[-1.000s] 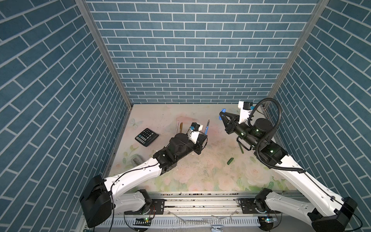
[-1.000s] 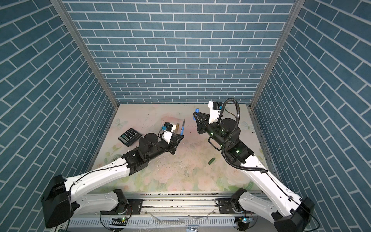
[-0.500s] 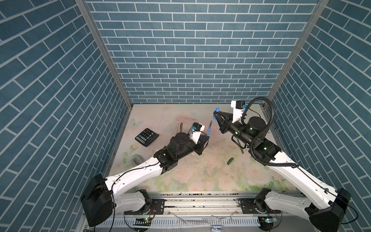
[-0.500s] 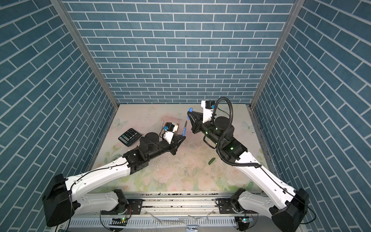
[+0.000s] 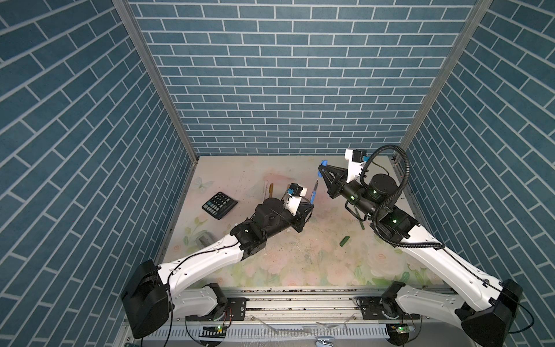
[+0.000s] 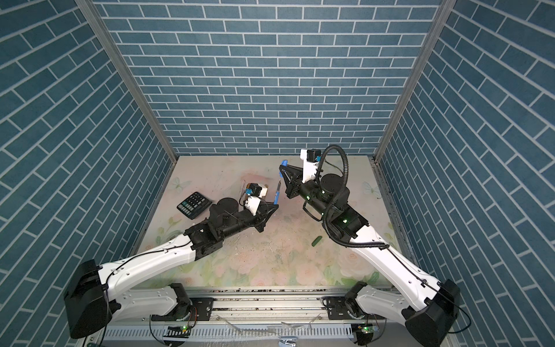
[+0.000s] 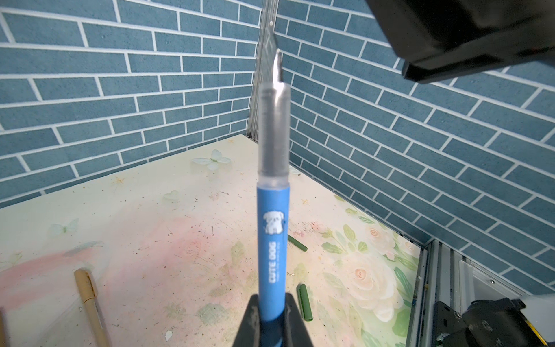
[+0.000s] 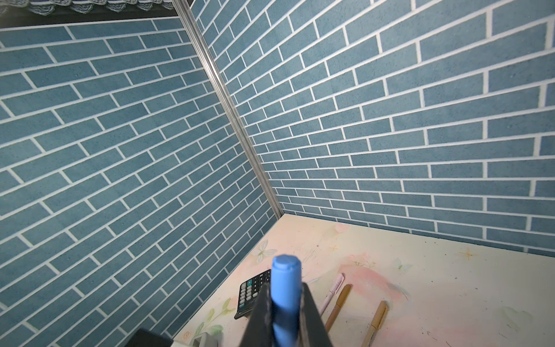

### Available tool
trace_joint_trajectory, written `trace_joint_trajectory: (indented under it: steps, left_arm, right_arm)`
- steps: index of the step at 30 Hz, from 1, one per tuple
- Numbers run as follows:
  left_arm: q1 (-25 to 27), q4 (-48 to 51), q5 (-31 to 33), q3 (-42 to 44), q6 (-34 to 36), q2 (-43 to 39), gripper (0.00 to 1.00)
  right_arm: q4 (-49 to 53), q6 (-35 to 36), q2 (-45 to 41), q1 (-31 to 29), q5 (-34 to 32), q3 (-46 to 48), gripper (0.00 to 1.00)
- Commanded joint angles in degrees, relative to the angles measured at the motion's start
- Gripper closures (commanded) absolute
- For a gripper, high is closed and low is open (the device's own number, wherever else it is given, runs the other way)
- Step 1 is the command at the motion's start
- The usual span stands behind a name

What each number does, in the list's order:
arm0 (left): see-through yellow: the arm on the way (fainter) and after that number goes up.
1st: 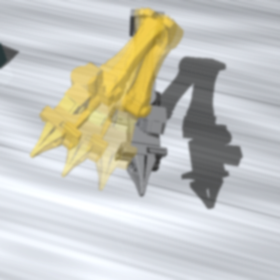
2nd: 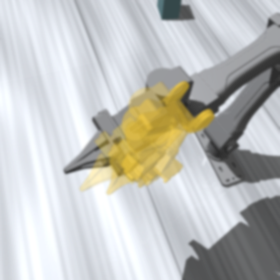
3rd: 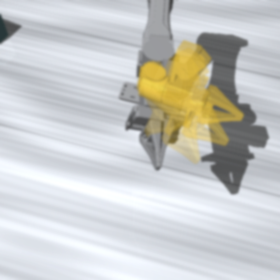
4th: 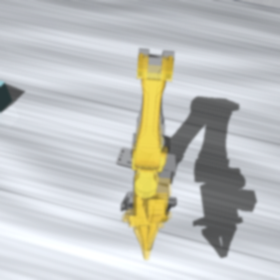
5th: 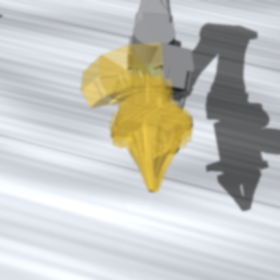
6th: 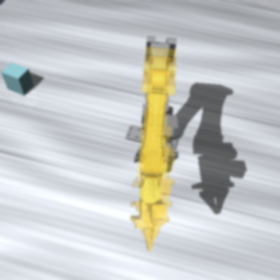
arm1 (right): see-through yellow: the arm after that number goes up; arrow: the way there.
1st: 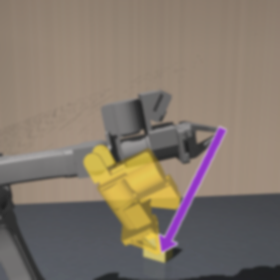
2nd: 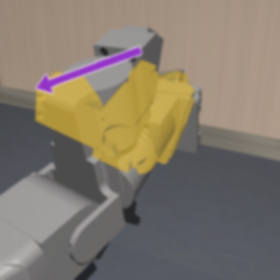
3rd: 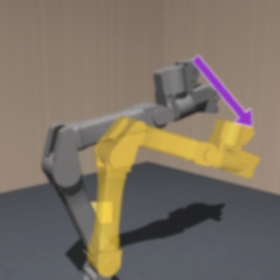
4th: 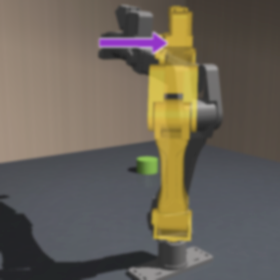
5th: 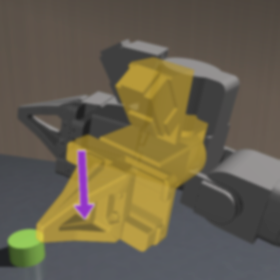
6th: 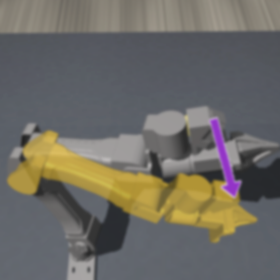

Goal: Insert the pens into the pen caps
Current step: 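Raise the blue cap and carry it above the held pen nib, then lower the blue cap onto the pen nib held by the left gripper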

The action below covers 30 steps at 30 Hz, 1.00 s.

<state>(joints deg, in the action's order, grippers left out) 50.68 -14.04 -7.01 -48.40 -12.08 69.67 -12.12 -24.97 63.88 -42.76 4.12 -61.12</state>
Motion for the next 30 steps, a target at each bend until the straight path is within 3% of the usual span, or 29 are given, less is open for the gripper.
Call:
trace_joint_trajectory:
  steps: [1, 30]
  left_arm:
    - [0.4, -0.3, -0.5, -1.5, -0.1, 0.3, 1.0]
    - [0.4, -0.6, 0.0, -1.3, -0.5, 0.1, 1.0]
  right_arm:
    - [-2.3, 1.9, 0.6, -0.4, 0.3, -0.5, 0.89]
    - [-1.8, -1.6, -0.5, -0.4, 0.4, 4.6, 0.89]
